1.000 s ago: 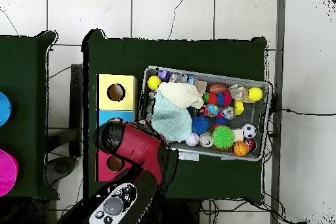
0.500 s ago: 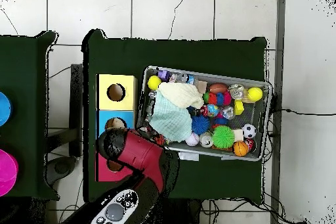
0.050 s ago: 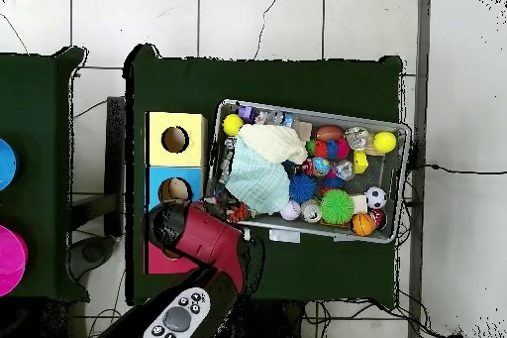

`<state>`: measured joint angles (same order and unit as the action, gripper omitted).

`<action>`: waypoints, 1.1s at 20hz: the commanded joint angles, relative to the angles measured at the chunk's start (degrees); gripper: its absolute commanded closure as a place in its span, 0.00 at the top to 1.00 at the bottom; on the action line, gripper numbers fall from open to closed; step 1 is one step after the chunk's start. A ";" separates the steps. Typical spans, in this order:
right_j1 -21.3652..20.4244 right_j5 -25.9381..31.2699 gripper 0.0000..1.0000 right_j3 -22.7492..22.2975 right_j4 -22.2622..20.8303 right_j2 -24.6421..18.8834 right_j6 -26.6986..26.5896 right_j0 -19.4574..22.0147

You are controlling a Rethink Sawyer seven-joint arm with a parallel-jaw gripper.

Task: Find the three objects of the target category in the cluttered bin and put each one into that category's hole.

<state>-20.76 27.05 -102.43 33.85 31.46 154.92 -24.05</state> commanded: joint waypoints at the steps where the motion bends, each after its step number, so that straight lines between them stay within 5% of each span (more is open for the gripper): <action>1: -0.24 -8.09 1.00 -5.84 3.09 -14.13 5.57 5.00; 22: -3.51 -4.26 1.00 -7.52 -4.38 -7.53 4.91 3.83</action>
<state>-23.30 21.48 -108.11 31.65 26.39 154.92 -20.65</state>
